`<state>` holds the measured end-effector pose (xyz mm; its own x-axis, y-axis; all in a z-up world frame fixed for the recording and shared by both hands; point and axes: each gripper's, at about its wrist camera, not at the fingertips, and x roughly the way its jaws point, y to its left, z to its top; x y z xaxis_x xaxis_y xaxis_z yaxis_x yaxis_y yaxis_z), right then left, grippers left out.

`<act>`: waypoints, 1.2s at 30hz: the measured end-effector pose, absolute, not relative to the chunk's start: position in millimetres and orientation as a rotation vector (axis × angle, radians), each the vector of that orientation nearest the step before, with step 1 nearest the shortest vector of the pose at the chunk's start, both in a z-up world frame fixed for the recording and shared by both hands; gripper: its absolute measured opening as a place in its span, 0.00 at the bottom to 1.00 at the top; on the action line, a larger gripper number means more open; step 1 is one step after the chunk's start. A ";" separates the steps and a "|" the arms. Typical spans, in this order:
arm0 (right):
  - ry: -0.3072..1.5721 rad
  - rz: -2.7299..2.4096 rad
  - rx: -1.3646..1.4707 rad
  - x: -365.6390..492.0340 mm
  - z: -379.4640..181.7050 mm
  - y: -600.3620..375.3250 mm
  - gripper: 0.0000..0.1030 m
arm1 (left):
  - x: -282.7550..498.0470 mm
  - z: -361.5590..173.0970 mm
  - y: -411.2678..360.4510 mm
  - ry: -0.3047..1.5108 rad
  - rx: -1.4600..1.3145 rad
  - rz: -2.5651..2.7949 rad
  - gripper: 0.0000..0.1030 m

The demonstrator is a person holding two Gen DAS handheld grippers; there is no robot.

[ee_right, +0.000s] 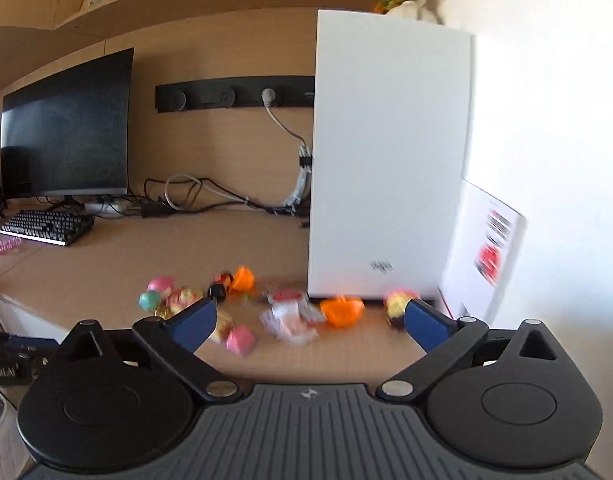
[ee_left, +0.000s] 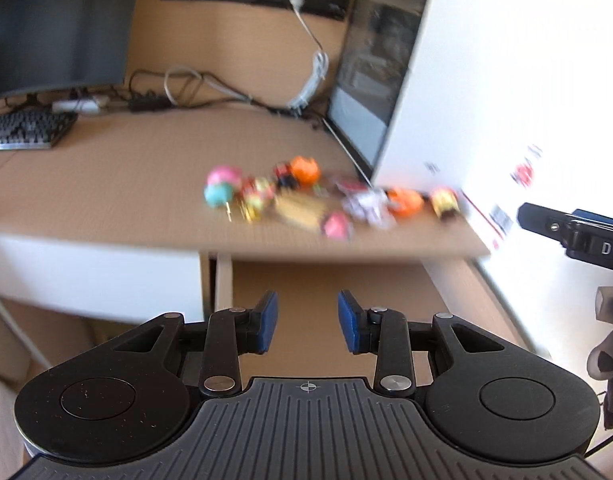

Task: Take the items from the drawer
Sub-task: 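Push the empty drawer front closed with both open tools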

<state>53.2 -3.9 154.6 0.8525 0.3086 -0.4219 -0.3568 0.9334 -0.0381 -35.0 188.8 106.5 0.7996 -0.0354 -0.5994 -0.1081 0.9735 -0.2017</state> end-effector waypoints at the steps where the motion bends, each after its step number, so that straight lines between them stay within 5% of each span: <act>1: 0.447 0.353 -0.123 41.3 151.8 -7.9 0.98 | -46.1 103.2 182.5 0.651 -0.233 0.035 0.35; 20: 0.757 0.321 -0.099 -105.0 15.5 -95.4 0.97 | -136.6 6.0 65.2 0.809 -0.151 0.101 0.35; 36: 0.597 0.251 -0.162 -63.2 -46.5 -73.1 0.97 | -116.8 -49.0 93.4 0.593 -0.134 0.250 0.35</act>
<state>-63.2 -73.1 -46.5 0.7981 0.1860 -0.5731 -0.2790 0.9571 -0.0779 -116.8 93.4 -49.0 0.8000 0.1941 -0.5678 -0.2709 0.9611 -0.0531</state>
